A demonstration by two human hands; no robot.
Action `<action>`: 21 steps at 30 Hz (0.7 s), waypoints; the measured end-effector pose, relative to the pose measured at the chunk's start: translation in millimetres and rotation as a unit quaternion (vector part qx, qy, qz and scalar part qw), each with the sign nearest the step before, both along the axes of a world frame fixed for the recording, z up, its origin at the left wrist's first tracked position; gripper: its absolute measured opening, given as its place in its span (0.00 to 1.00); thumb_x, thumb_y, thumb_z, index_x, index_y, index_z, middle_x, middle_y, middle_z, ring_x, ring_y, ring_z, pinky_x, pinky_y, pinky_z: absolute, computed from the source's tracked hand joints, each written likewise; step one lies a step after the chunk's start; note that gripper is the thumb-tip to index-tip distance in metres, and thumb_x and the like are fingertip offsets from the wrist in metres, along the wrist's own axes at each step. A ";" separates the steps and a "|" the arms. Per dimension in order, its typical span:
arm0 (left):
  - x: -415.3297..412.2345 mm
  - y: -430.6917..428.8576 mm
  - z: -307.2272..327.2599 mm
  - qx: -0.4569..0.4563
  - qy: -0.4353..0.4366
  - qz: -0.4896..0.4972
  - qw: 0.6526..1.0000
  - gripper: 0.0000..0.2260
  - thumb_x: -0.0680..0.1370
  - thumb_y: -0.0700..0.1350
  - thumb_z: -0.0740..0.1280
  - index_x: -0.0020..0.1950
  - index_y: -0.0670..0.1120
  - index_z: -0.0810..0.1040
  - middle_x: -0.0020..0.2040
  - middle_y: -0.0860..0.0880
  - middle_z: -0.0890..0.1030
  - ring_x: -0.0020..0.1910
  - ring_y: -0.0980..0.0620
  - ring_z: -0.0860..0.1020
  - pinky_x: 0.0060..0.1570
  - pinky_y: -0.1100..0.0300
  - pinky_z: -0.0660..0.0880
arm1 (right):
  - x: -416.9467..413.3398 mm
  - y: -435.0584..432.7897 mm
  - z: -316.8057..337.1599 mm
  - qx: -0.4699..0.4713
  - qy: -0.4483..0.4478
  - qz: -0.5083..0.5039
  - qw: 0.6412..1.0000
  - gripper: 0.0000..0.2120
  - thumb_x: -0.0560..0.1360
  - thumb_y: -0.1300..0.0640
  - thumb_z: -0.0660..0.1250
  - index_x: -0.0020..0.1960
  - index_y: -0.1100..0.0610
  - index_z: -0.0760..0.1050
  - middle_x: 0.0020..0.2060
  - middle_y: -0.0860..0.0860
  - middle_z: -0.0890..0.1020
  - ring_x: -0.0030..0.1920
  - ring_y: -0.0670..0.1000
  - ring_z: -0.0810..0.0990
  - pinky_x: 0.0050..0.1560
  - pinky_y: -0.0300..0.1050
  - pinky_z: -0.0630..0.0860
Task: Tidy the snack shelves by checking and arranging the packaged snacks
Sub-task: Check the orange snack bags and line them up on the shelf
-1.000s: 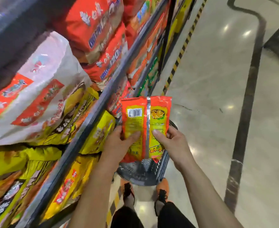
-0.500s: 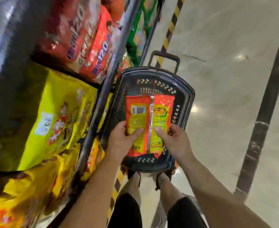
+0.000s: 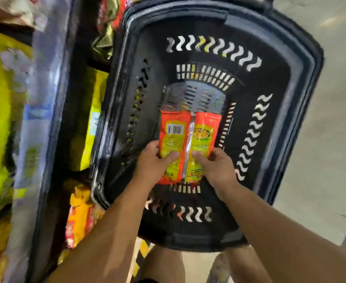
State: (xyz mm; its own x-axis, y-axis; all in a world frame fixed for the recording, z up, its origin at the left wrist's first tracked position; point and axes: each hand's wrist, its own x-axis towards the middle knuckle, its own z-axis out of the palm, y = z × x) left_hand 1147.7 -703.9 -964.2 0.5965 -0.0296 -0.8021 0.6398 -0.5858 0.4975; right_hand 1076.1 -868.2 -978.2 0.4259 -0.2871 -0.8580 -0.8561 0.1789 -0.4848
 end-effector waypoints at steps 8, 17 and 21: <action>-11.3 5.8 -129.7 0.059 -0.004 -0.004 0.998 0.23 0.64 0.59 0.77 0.55 0.50 0.83 0.50 0.47 0.89 0.50 0.46 0.87 0.55 0.44 0.83 | 5.9 22.7 -102.5 -0.015 0.072 -0.035 0.997 0.15 0.79 0.56 0.74 0.64 0.59 0.79 0.52 0.51 0.85 0.48 0.50 0.82 0.50 0.41 0.77; -17.4 9.7 -172.9 0.073 0.036 -0.017 0.997 0.18 0.76 0.49 0.78 0.65 0.50 0.81 0.54 0.51 0.86 0.53 0.48 0.86 0.58 0.45 0.83 | -4.0 33.0 -156.3 -0.049 0.143 -0.010 0.988 0.19 0.77 0.46 0.76 0.64 0.52 0.80 0.56 0.52 0.86 0.57 0.56 0.84 0.64 0.54 0.79; -14.7 9.3 -174.9 0.074 0.063 -0.029 0.995 0.23 0.77 0.52 0.77 0.70 0.50 0.77 0.58 0.51 0.85 0.54 0.50 0.85 0.58 0.47 0.83 | -6.5 32.0 -163.5 -0.038 0.160 -0.018 0.986 0.13 0.78 0.46 0.75 0.60 0.49 0.79 0.53 0.49 0.84 0.56 0.55 0.83 0.64 0.56 0.78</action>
